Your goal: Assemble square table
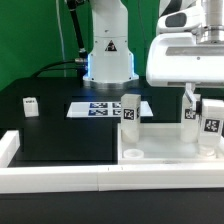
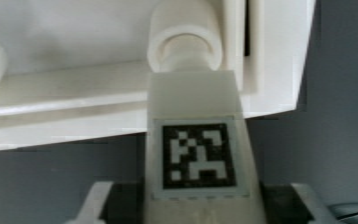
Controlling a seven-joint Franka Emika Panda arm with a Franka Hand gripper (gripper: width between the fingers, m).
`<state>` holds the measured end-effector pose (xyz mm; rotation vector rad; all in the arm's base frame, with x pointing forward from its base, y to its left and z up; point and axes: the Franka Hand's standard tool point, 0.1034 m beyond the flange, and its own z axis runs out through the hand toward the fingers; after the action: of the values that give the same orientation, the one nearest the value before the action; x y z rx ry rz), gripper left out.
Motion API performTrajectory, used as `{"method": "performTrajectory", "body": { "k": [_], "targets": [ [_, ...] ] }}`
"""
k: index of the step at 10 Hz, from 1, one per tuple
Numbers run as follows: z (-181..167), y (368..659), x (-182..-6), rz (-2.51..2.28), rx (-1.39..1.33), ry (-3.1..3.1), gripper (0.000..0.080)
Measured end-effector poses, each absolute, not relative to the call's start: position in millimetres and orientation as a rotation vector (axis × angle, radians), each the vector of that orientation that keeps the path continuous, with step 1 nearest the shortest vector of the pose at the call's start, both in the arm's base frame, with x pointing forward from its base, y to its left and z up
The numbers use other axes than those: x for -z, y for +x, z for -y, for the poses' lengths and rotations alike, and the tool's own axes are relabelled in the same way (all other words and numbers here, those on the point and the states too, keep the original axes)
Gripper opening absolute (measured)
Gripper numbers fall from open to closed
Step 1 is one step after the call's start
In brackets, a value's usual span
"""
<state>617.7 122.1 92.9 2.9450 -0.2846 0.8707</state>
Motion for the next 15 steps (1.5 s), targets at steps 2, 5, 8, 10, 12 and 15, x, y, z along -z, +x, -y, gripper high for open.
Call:
{"method": "performTrajectory", "body": {
  "k": [2,5,8,10,12,15],
  "targets": [
    [-125.1,619.3,-92.1,0.275,-0.876,2.944,0.0291],
    [-120.7,617.4,-89.4,0.267,-0.868,2.939,0.0291],
    [-120.8,617.3,-89.3,0.264,-0.868,2.939,0.0595],
    [-120.8,617.3,-89.3,0.263,-0.867,2.939,0.0633],
    [-120.8,617.3,-89.3,0.262,-0.867,2.939,0.0649],
    [-120.8,617.3,-89.3,0.261,-0.867,2.939,0.0649]
  ]
}}
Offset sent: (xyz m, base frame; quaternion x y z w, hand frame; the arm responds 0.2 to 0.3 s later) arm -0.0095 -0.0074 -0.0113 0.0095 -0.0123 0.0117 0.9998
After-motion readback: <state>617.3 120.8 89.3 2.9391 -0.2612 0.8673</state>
